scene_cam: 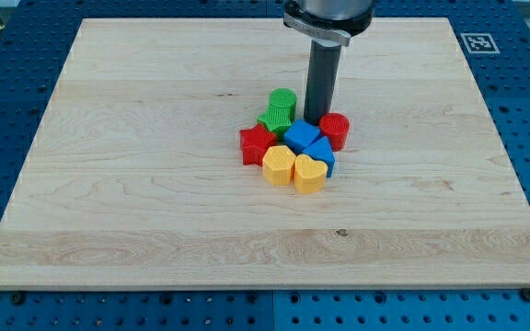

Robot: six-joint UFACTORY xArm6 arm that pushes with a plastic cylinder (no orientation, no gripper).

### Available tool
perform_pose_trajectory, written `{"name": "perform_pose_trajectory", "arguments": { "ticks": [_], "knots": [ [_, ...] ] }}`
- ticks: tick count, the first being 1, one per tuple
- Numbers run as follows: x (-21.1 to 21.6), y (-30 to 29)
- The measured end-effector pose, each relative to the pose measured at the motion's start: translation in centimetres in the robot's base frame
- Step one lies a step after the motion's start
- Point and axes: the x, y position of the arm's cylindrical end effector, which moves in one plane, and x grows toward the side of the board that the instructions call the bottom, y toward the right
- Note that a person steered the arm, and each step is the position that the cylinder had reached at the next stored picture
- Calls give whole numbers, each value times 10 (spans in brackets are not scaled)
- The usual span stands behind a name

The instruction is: Point at green circle

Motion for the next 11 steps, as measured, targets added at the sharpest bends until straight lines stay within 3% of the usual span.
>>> {"name": "perform_pose_trajectory", "arguments": {
  "ticks": [3,5,7,9,11],
  "knots": [
    [-11,0],
    [-77,2],
    [-82,-15],
    [-86,-67],
    [-86,-66]
  ]
}}
